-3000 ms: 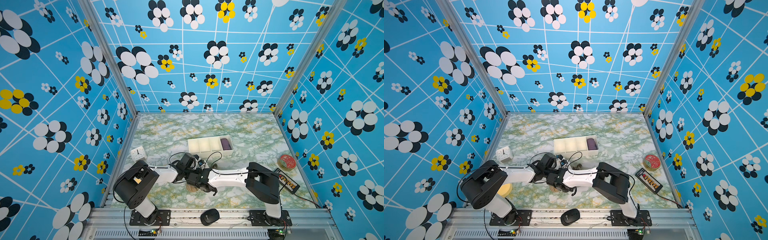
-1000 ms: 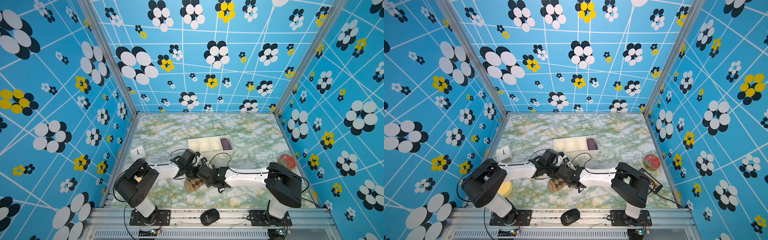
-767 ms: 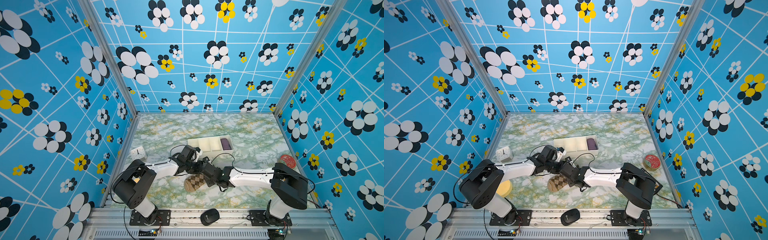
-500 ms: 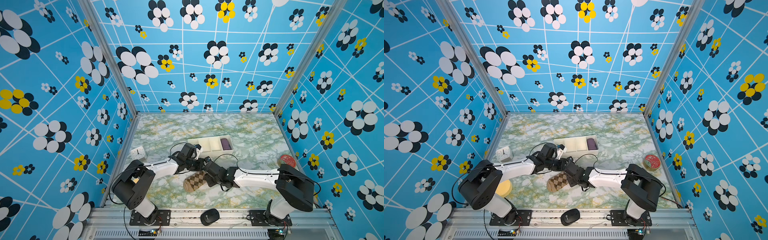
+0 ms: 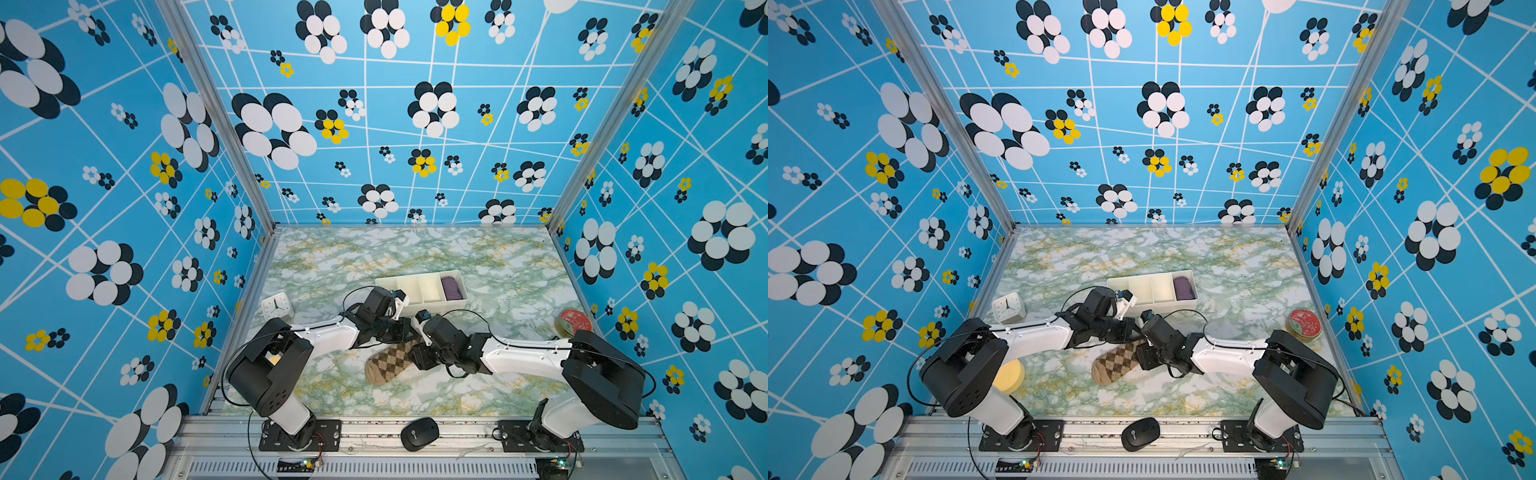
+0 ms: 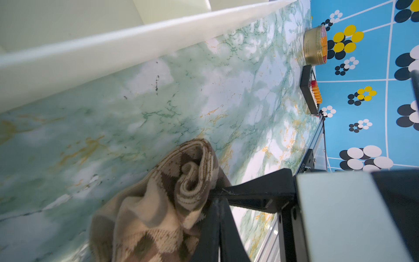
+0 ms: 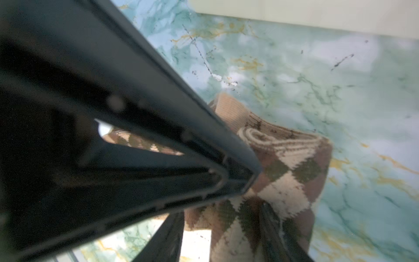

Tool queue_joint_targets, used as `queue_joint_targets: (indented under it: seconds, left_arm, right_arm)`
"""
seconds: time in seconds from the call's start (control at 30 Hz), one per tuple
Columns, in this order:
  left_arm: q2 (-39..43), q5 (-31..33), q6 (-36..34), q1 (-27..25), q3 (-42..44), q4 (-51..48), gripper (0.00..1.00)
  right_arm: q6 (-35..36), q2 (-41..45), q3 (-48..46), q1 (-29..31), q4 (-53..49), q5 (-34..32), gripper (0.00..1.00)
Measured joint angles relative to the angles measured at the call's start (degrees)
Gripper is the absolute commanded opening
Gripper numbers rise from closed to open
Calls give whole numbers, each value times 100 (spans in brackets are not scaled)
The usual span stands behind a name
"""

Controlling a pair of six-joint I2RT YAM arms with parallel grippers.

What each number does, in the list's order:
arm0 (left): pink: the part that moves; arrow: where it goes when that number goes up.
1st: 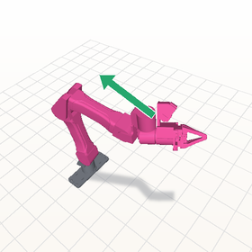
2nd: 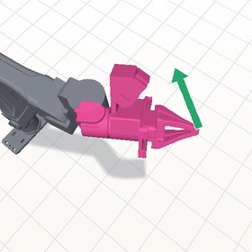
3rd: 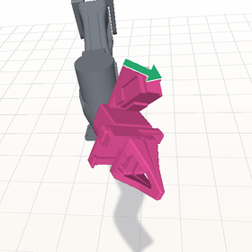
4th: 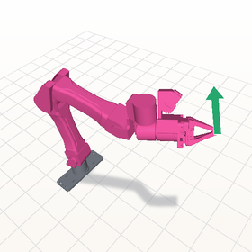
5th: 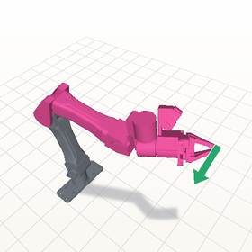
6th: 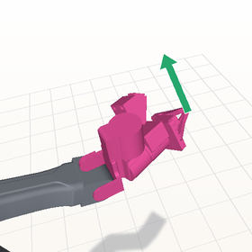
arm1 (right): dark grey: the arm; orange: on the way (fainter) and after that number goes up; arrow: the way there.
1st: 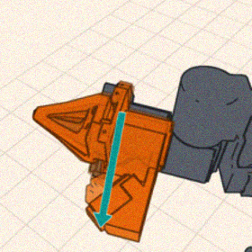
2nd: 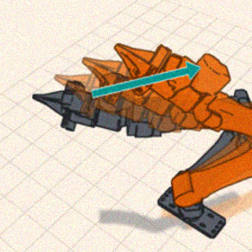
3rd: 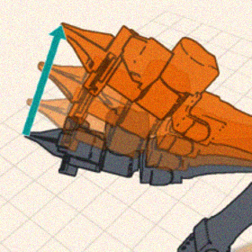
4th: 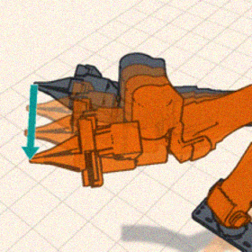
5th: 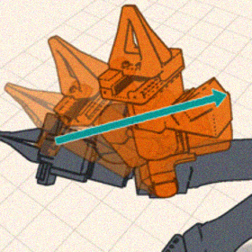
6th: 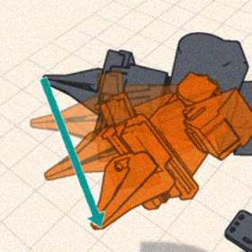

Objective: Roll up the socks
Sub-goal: 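Pinch the rolled sock with the right gripper beside the left gripper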

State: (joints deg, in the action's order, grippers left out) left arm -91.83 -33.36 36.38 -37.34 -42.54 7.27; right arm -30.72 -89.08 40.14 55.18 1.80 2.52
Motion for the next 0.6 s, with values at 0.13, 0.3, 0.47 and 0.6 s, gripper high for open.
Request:
queue_joint_targets:
  seconds: [0.13, 0.3, 0.47, 0.6]
  left_arm:
    - [-109, -44, 4, -98, 0, 15, 6]
    - [-271, -76, 7, -168, 2, 48, 6]
    - [-339, -72, 2, -170, 4, 46, 6]
    - [-422, -46, 0, -170, 4, 48, 6]
  right_arm:
    - [-42, 0, -35, -24, 103, 138, 56]
    - [-129, 11, -81, -92, 197, 271, 56]
    - [-149, 114, -184, -181, 234, 382, 56]
    - [-151, 177, -229, -208, 225, 407, 56]
